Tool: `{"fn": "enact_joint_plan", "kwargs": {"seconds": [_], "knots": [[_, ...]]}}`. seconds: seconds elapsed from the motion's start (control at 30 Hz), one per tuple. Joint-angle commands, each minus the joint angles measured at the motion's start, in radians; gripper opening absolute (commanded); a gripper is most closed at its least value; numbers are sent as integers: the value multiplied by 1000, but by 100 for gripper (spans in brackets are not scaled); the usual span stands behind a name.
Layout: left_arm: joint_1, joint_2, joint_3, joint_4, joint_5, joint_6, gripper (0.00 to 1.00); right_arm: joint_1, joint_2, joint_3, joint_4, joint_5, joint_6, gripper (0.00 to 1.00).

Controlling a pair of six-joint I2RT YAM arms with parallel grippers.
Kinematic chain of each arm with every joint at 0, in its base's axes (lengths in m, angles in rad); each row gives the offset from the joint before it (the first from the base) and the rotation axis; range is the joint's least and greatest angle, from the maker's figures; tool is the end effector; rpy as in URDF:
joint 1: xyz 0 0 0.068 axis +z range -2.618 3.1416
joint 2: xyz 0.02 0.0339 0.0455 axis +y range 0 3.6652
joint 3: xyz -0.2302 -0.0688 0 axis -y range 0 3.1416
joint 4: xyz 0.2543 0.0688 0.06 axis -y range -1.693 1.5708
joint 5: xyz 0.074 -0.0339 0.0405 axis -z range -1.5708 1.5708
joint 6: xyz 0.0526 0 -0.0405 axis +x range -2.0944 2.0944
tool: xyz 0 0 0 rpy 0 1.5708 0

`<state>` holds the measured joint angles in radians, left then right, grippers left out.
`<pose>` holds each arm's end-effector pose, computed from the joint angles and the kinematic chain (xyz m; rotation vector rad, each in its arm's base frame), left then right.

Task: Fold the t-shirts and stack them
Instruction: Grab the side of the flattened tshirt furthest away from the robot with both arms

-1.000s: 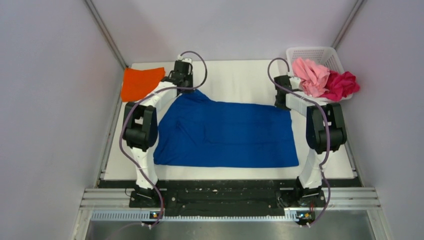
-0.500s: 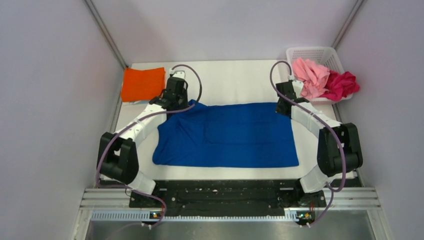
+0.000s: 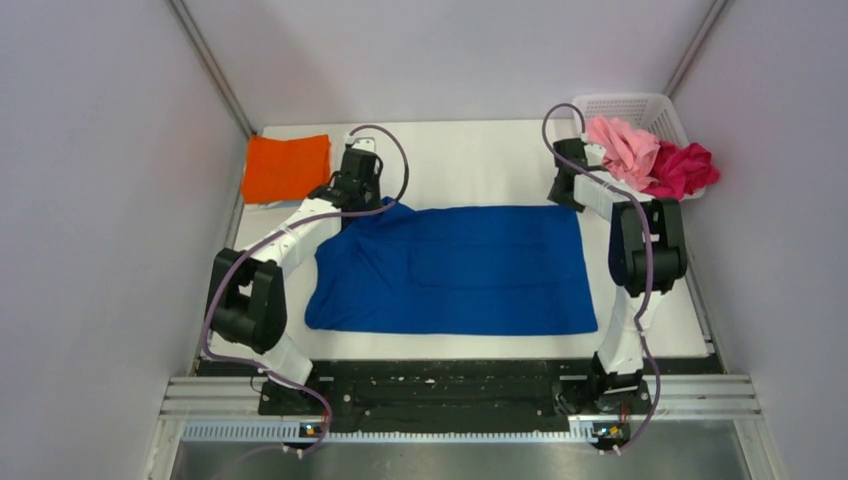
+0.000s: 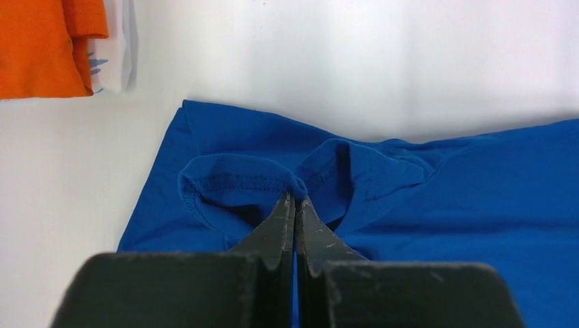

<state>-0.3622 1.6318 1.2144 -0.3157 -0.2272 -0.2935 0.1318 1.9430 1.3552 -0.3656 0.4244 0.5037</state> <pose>0.3632 -0.1249 0.2112 -0.0374 2.2820 -0.0806 0.4184 0.0336 0.1374 0.6104 2.3461 -0.2540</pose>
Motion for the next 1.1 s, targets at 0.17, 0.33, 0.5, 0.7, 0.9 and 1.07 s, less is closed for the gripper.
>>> {"fn": "enact_joint_plan", "kwargs": {"seconds": [0.17,0.33,0.5,0.7,0.9,1.07], "knots": [[0,-15,28,17,-31,-1,0,-11,77,56,-42,36,2,44],[1,-29,24,16,-28,-3,0,-12,61,-9,-5,19,7,34],[0,-45,17,18,-24,-3,0,-14,61,-20,2,5,10,31],[2,-55,7,18,-25,-8,0,-14,29,-75,20,-4,40,13],[0,-68,-1,18,-24,-8,0,-14,-4,-97,54,-6,50,0],[-1,-96,-16,13,-17,-16,0,-14,-94,-129,107,11,19,0]]}}
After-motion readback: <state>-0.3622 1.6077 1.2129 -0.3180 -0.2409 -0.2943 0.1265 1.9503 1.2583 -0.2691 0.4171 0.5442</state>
